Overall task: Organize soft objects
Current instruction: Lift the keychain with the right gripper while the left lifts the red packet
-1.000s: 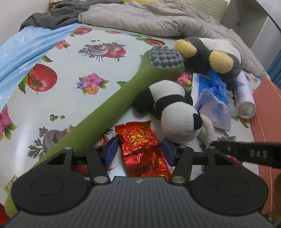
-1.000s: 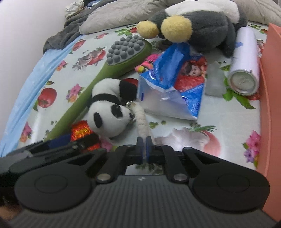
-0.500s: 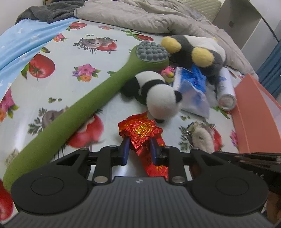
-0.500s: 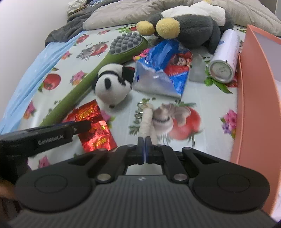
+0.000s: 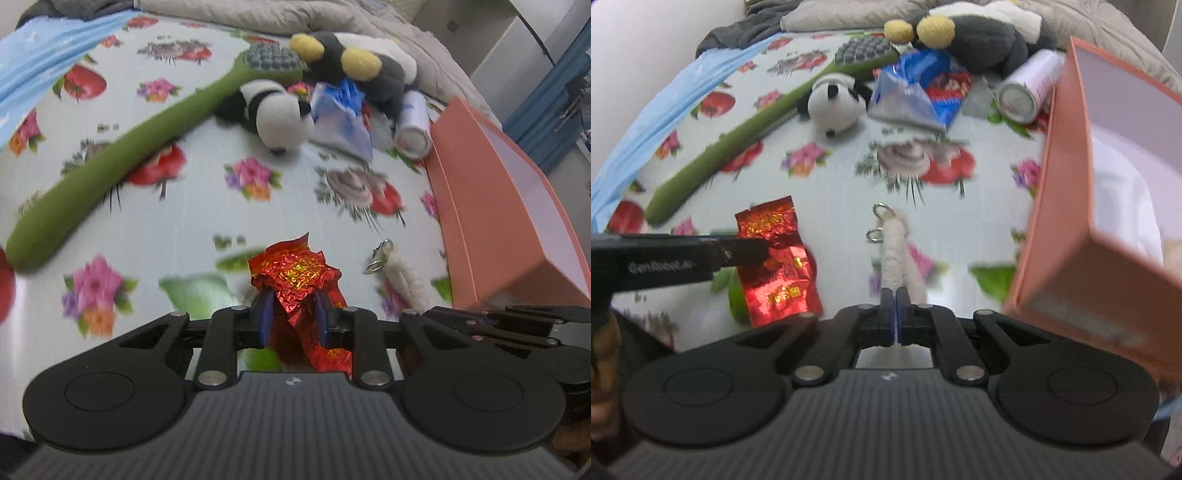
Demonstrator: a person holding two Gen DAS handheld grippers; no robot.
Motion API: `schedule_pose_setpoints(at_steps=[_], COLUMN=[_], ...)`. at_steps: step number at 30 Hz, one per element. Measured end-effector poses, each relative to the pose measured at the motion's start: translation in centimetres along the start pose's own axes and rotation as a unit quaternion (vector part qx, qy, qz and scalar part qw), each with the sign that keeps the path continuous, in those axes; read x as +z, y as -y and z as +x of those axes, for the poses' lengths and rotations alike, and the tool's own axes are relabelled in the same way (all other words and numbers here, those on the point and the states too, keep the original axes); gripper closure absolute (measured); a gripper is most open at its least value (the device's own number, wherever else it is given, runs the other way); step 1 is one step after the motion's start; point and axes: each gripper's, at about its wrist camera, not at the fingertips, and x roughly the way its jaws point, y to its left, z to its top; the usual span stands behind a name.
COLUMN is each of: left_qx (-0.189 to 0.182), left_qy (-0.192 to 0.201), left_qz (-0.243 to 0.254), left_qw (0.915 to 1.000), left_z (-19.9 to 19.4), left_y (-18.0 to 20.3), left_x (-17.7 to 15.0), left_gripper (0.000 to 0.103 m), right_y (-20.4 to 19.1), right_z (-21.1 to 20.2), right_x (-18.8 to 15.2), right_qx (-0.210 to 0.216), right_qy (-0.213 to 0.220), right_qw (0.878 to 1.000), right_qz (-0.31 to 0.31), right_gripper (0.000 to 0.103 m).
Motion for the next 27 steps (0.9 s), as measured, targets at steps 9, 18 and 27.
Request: schedule_pose_setpoints(at_steps=[9,18,27], left_qx=[0.015,0.026,0.031], left_qy=[-0.015,0.001,-0.007], left_qz=[0.005,-0.016,-0.026], left_qw=[0.9998,0.9995,0.9992], left_z=[-1.4,-2.4,-1.7], left_y=[-0.3,-1.0,-0.9], left_x=[-2.1,-1.3,-1.0], left_gripper=[0.074,0.05,0.05], right_y=[-0.3,0.4,-0.5], right_z=[-1.0,-1.6,-1.0], right_x=[-2.7,-1.7,-2.1], right_qx=[0.062,0.074,0.056], right_qy=[-0.006,0.029,0.064], right_qw=[0.997,0.995,0.996], right_qz=[0.054,0.064,0.014], right_gripper=[0.096,0.052,0.054])
